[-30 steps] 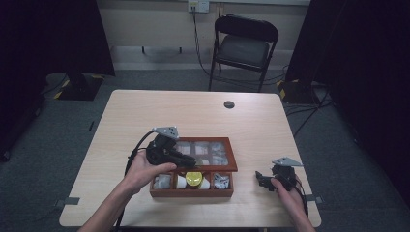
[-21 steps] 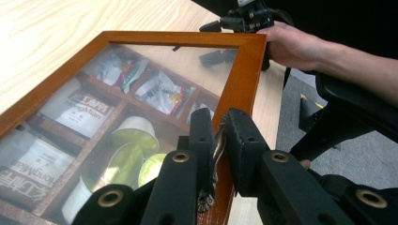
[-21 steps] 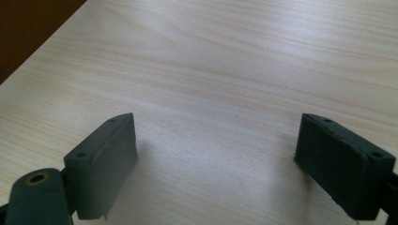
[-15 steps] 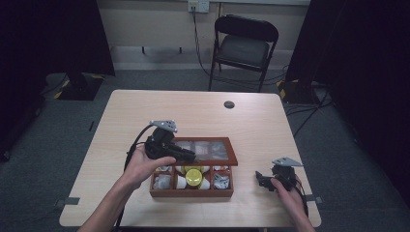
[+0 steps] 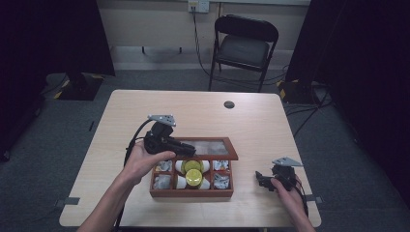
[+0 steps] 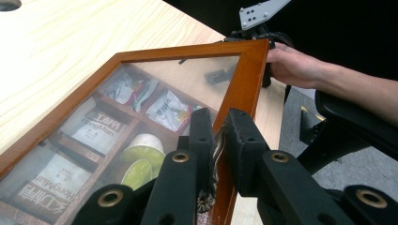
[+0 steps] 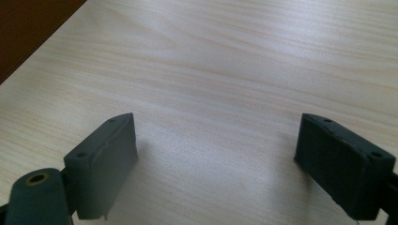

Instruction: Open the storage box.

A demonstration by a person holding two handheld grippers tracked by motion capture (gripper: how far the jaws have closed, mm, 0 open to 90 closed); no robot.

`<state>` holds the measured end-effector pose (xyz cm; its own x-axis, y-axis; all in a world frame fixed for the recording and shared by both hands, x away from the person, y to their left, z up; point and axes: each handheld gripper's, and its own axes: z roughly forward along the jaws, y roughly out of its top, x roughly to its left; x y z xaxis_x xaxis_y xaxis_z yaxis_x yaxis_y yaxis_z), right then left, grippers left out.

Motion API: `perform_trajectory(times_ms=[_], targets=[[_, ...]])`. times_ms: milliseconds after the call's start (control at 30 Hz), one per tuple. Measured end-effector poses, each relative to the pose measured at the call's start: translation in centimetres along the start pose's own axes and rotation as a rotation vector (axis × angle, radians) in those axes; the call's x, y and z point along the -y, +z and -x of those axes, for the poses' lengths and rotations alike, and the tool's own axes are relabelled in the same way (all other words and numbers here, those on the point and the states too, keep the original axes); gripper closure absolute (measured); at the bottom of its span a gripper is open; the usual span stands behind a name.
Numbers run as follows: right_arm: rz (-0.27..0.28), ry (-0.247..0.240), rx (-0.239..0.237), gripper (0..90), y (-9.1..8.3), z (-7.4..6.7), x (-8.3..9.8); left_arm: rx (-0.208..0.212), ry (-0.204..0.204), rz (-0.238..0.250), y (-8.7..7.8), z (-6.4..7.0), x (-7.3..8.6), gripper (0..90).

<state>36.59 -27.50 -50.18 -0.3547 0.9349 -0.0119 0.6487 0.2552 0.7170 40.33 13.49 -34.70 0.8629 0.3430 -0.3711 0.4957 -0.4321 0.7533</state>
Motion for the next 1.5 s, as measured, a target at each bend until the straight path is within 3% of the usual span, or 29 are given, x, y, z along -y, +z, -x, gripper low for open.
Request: perform_trajectory(times_ms=[733,1500], targets=[[0.0,0.0,0.0,12.0,0.0,0.0,0.0,-0.018,0.025,0.029,-0.5,-0.3,-0.9,81.0],[0.0,-0.001,0.001,11.9,0.0,0.0,0.0,-0.016,0.009,0.048,-1.0,-0.9,-1.8,81.1]])
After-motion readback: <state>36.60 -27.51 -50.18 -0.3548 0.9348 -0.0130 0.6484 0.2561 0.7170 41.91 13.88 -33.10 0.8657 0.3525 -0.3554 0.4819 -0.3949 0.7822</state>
